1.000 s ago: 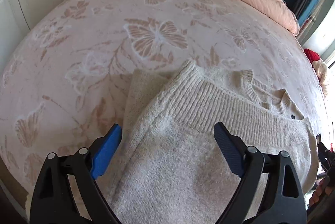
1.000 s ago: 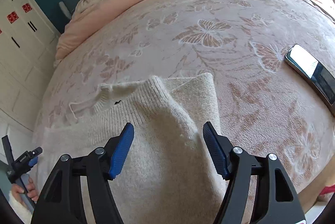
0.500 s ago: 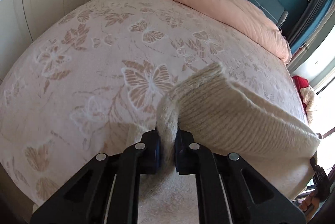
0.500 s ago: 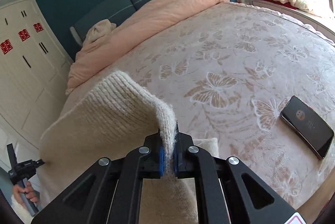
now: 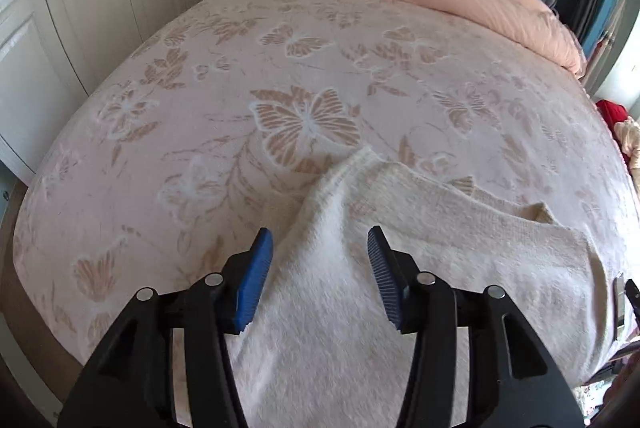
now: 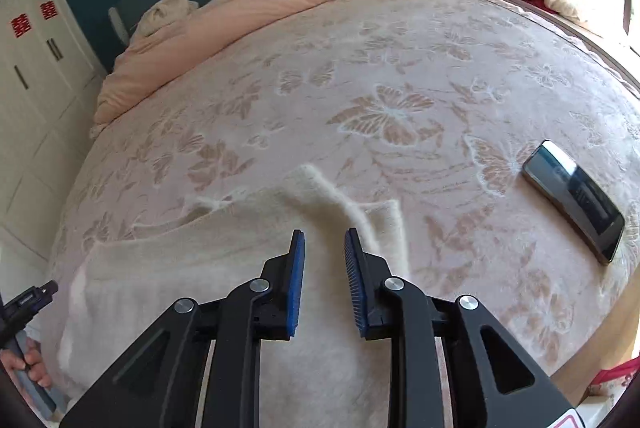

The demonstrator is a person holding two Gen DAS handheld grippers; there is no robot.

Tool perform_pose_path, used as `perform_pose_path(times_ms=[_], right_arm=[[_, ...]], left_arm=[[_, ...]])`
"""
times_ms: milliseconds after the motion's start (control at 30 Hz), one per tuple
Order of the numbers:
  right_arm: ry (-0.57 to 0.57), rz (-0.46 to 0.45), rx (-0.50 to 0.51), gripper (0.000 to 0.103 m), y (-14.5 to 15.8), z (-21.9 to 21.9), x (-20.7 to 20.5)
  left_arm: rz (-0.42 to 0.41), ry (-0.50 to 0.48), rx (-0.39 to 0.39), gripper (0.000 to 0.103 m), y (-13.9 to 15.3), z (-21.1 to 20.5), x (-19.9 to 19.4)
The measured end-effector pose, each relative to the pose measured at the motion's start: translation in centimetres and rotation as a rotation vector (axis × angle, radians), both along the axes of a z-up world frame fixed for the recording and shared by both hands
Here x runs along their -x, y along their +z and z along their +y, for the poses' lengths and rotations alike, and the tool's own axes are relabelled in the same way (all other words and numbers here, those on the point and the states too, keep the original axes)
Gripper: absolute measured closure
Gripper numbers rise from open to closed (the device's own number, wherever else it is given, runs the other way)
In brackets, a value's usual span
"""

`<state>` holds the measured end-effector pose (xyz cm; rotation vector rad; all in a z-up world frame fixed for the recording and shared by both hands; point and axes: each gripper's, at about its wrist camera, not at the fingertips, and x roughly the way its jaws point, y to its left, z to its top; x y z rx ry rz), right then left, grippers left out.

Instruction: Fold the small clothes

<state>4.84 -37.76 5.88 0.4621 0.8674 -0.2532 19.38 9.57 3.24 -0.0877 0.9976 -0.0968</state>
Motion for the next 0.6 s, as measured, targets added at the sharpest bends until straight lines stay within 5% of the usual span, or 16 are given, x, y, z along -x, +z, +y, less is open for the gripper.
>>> perform_pose_path(times_ms=[133, 233, 367, 400, 533, 600], right_arm=[[0.27, 0.01, -0.091, 0.084, -1.0, 10.9, 1.1], [0.384, 0.078, -0.054, 0.093, -3.8, 16.3, 1.7], [0.229, 0.185, -0.019, 0.096, -6.7, 10.9, 4.6], [0.179, 0.206, -0.033, 0.103, -7.3, 8.6, 5.7], [0.055, 0.208, -0.158, 0.103, -7.8, 3.4, 9.0], [0.008, 0.157, -0.133, 0.091, -6.0, 3.0, 10.0]], left_arm=[[0.057, -0.121, 0.061, 0.049, -1.5, -4.6, 5.5], [0.14, -0.167, -0.049, 0.049, -5.3, -7.0, 7.6], [0.172, -0.15, -0.073, 0.048, -7.3, -4.0, 8.8], [0.17, -0.152, -0.069, 0.048, -7.4, -3.1, 9.1], [0.159, -0.137, -0.063, 0.048, -7.8, -2.2, 10.0], [0.15, -0.124, -0.031, 0.047, -7.0, -2.2, 10.4]])
